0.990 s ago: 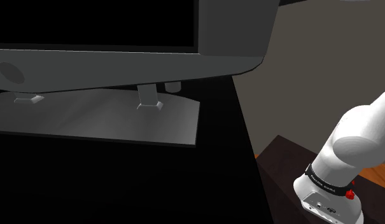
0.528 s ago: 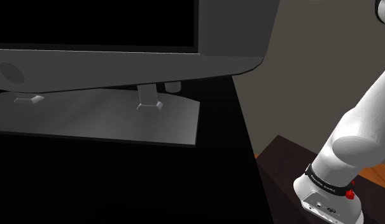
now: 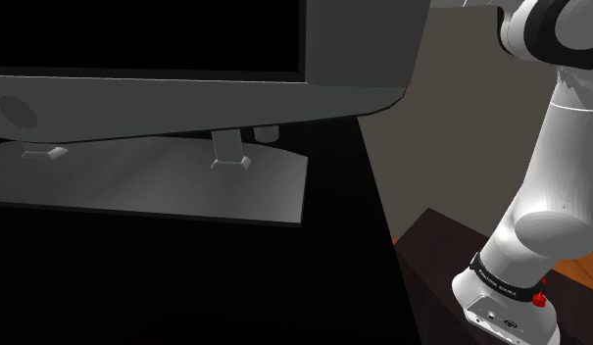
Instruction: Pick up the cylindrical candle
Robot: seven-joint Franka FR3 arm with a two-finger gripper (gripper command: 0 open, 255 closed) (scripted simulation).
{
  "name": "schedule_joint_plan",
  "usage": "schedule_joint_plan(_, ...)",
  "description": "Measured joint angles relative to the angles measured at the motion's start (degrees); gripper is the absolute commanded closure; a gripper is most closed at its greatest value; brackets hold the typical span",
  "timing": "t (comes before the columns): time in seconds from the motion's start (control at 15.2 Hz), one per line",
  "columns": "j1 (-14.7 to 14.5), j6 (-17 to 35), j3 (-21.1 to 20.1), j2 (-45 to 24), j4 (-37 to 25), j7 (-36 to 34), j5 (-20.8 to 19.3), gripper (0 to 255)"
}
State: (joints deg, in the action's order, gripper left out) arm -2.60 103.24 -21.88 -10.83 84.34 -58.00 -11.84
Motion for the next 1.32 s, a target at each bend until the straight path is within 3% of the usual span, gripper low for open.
schedule_joint_plan(0.53, -0.23, 4.57, 0.21, -1.25, 3.24, -2.10, -1.12, 0)
schedule_joint_plan(0.59, -0.17, 4.92, 0.23, -1.17, 3.65, -2.10, -1.10, 255)
schedule_joint_plan(1.32, -0.16, 4.92, 0.22, -1.05, 3.66, -2.10, -1.08, 255)
